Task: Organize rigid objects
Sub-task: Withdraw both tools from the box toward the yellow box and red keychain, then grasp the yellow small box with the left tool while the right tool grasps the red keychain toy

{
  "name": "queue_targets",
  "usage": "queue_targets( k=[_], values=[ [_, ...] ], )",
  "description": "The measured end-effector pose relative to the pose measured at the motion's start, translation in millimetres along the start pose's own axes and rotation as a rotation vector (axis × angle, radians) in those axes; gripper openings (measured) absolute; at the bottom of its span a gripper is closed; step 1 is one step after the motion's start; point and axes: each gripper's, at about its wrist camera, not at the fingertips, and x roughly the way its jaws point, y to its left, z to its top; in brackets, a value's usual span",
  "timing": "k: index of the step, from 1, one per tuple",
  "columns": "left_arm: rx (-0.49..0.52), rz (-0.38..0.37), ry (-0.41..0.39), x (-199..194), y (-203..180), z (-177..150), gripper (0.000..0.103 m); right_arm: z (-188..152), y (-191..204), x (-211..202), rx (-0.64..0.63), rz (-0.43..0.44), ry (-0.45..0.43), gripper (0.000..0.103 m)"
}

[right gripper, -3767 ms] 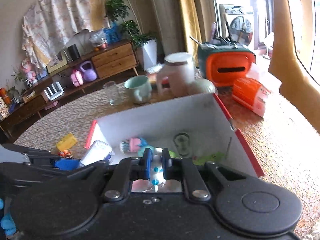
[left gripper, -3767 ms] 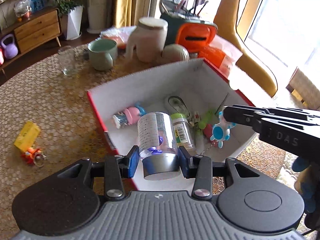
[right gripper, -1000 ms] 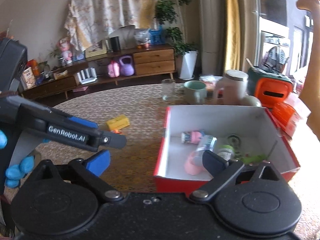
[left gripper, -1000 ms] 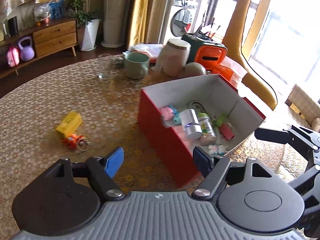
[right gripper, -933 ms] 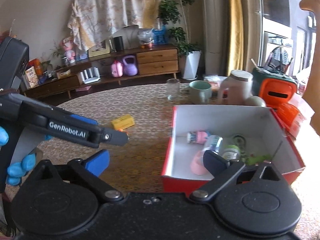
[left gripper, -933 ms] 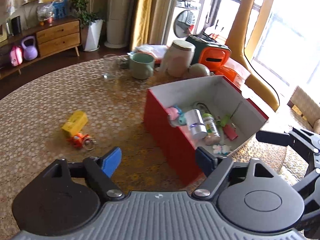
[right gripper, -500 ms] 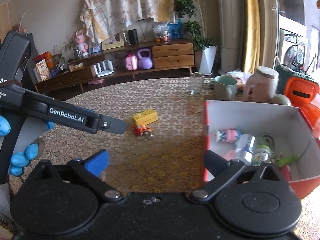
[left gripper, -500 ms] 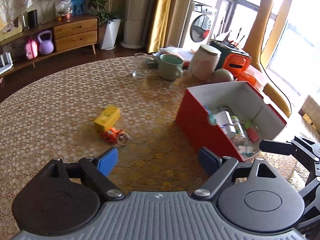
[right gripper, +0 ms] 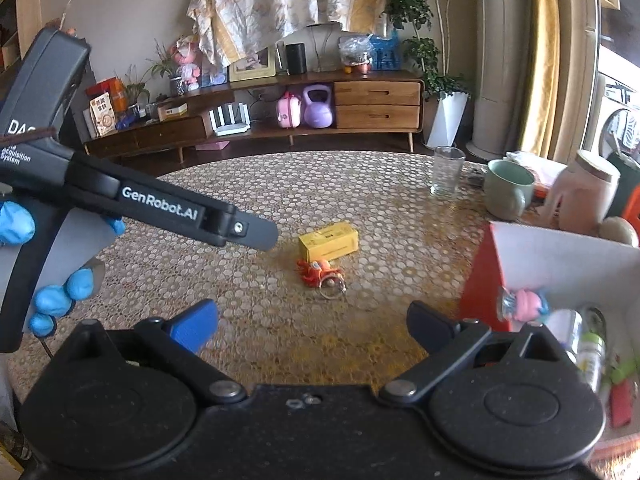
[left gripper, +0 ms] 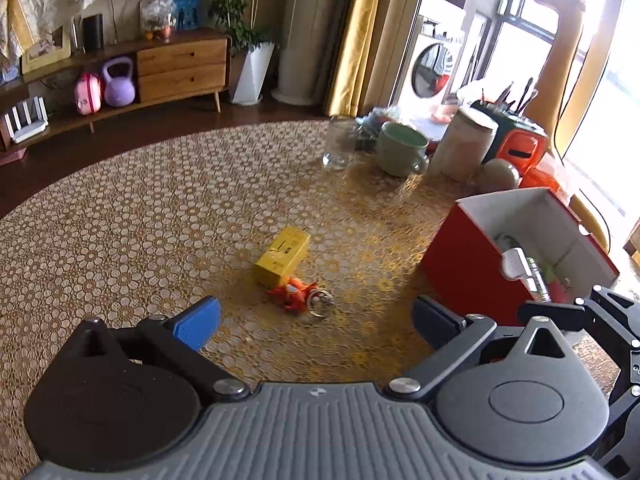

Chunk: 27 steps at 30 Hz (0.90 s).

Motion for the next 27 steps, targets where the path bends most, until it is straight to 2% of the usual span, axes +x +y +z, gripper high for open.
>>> queue_targets(
  k=[8,15,19,27],
  values=[
    [0.003,0.039,0.017,38,28,21,0.103,12,2,48,-0.026,0.014,0.01,0.099],
    [-0.023,0.036,0.032,79,41,35,0.103,13,6,90,-0.052,0.004,0.04,0.097],
    [-0.021,0.025,0.058,101,42,37,0.103,13,6,110,-0.065,-0.002,0.046,0.092],
    [0.053,0.031,0.095,139,37,37,0.103,11,15,146,-0.15,-0.027,0.053,0.082]
  ],
)
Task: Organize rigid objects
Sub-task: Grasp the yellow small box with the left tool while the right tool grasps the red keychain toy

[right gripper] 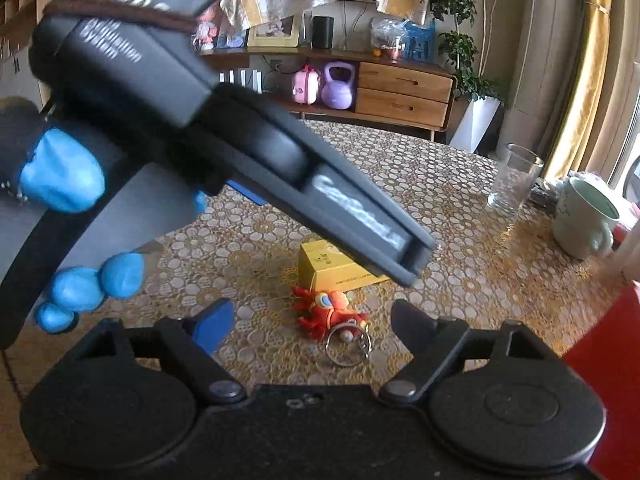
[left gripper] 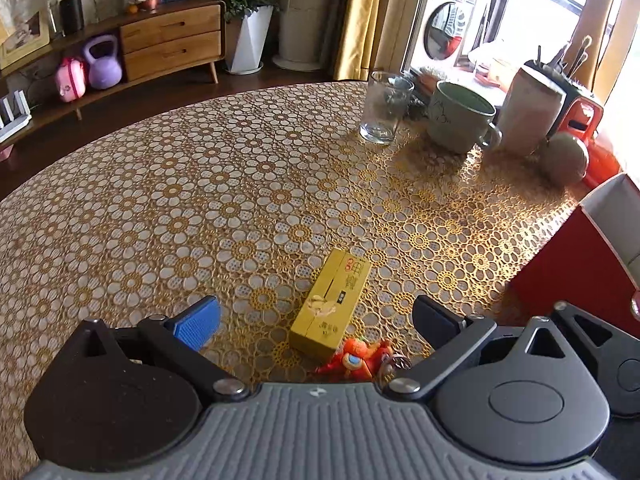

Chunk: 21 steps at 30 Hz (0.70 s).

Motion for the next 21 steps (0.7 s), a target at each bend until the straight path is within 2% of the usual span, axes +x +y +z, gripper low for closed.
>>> queue_targets(
  k=[5,14,17,19,21],
  values=[
    [-0.009,0.009,0.016,20,3,3,0.103,2,-5,15,0.042,0.014,0.015,0.072],
    [0.029,0.01,0.026,40,-2,3,0.101,-5,-10,29,0.041,0.024,0.041,0.061],
    [0.027,0.009,0.035,46,-2,4,0.091,-5,-10,33,0.044,0.018,0.059,0.058],
    [0.024,0.003,0.045,48,-2,4,0.071,-4,-12,34,0.055,0.015,0.064,0.056],
    [0.025,0.009,0.047,50,-2,3,0.065,-4,-12,33,0.057,0.012,0.067,0.053]
  ],
)
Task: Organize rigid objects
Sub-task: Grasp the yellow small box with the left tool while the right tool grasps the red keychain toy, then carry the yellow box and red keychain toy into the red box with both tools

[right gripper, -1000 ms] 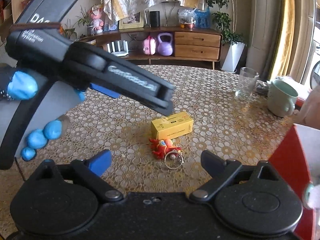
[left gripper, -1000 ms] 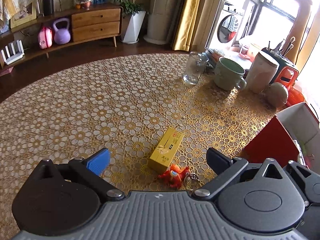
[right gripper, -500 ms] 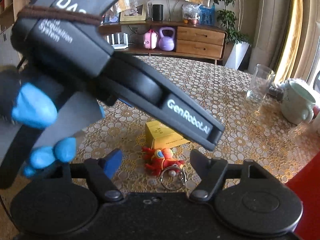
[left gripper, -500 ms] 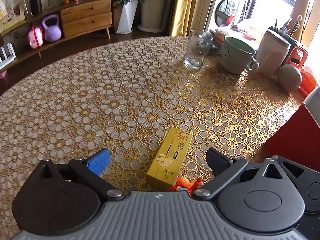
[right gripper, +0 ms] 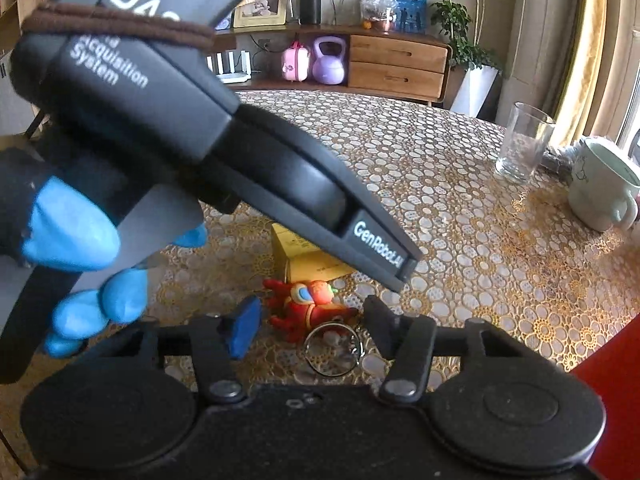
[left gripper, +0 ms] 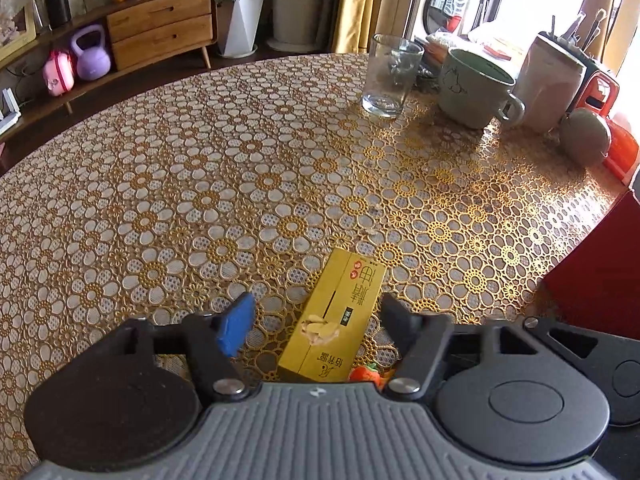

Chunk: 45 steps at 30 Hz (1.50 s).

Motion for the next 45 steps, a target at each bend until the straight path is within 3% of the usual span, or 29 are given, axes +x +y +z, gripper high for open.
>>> queue_targets(
  k=[2,9,13,27,45],
  values=[
    [0.002,-0.002,-0.001,0,0,0,0.064,0,0,-1,0.001,-0.001,0.004,0.052],
    [0.024,0.031,-0.002,-1,-5,0,0.032,-3,2,-6,0.015,-0.02,0.02,0.051],
    [0.032,0.079,0.005,-4,-7,-2,0.031,-7,-1,-16,0.063,-0.014,0.034,0.051],
    [-0.049,0.074,0.017,-62,-7,-30,0.03,-28,-13,-93,0.175,0.025,0.011,0.051],
    [-0.019,0.039,-0.023,-176,-71,-58,0.03,-27,-33,-214,0.175,0.017,-0.102,0.051]
  ],
)
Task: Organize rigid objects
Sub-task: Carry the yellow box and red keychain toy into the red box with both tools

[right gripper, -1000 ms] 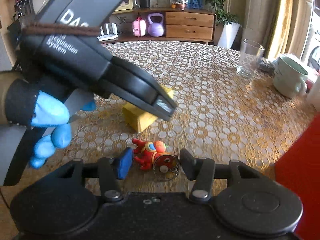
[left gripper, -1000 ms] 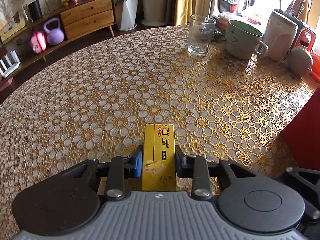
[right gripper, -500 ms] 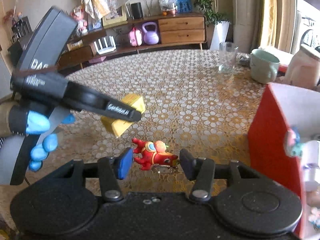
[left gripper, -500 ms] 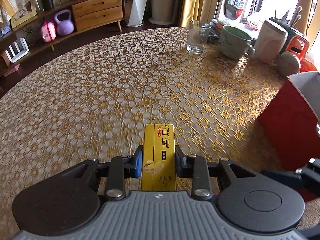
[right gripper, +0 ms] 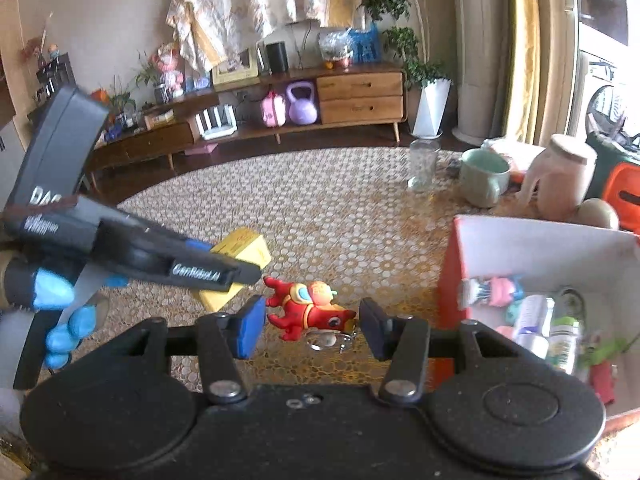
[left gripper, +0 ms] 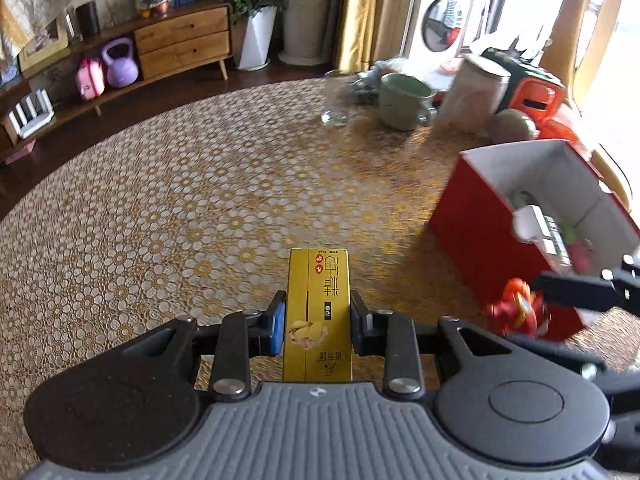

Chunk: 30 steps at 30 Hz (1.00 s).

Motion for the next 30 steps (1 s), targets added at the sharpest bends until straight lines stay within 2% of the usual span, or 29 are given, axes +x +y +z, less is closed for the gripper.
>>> queue_targets(
  k=[8,14,21,30],
  values=[
    [0.048,-0.026,-0.036,-42,-42,2,0.03,2,-26,-34,0.046,-0.023,-0.025,0.051],
    [0.083,-0.052,-0.052,-57,-72,4,0.03,3,-47,-53,0.08,-0.054,-0.042,0.051],
    [0.151,-0.08,-0.048,-57,-112,7,0.03,5,-81,-67,0.119,-0.114,-0.07,0.051],
    [0.228,-0.11,-0.034,-43,-167,12,0.03,-7,-131,-69,0.179,-0.183,-0.065,0.051]
  ],
)
